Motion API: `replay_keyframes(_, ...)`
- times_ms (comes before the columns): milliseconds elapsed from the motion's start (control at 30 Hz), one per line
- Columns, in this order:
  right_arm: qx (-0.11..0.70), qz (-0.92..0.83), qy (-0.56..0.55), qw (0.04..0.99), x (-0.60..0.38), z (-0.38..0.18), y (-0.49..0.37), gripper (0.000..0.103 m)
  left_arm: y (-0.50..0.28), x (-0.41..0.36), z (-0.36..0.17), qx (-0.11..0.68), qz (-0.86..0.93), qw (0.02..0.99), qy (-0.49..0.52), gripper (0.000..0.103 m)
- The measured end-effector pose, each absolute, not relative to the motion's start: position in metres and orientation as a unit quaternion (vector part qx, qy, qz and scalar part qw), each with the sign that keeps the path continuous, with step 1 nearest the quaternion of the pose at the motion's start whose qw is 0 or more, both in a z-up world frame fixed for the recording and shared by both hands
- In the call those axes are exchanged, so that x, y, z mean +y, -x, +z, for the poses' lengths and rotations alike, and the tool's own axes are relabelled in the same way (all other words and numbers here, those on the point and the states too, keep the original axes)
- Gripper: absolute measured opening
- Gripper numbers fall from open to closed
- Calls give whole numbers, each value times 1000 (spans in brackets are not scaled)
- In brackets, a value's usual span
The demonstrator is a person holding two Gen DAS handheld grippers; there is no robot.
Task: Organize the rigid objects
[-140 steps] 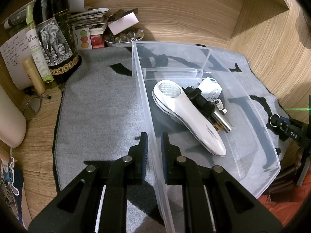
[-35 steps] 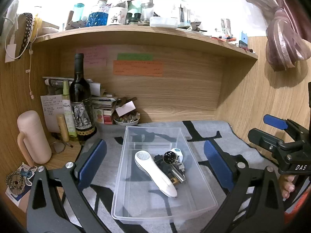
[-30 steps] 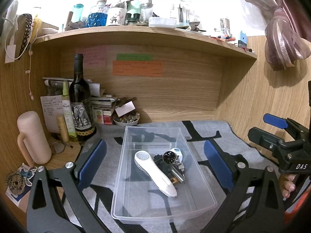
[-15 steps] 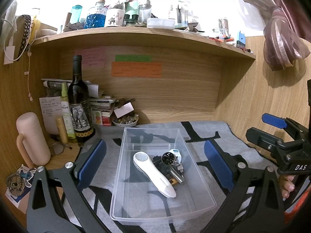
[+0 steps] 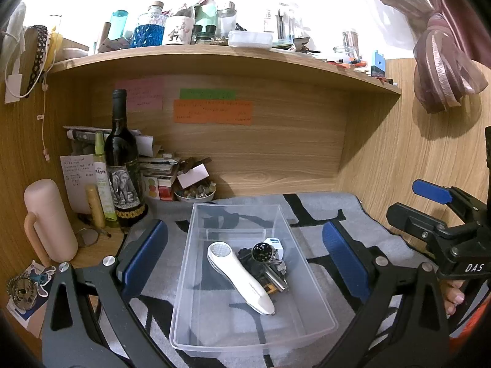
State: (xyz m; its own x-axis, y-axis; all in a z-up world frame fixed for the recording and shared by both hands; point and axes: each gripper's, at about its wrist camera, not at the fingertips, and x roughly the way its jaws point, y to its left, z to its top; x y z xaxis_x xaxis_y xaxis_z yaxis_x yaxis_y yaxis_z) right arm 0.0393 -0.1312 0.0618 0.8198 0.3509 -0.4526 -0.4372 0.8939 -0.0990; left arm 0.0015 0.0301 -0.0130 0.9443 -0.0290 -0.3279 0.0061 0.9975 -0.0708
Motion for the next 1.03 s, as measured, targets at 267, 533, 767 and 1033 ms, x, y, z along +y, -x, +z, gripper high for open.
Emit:
replay_keyframes(267,217,205,99,949,-130,61,-38,103,-2,28,-11,163,-13,986,31,102)
replay_keyframes(533,218,207,98,949,-132,61,-39,103,-2,28,-12,162,-15,986,35,102)
replay_keyframes(767,219,206,98,949,-132,60,-40,103,-6,32,-13,165,-9,985,46,102)
replay_keyframes(1033,225,203,94,948,-134,58,-45,103,-6,34,-16,167,-11,985,49,102)
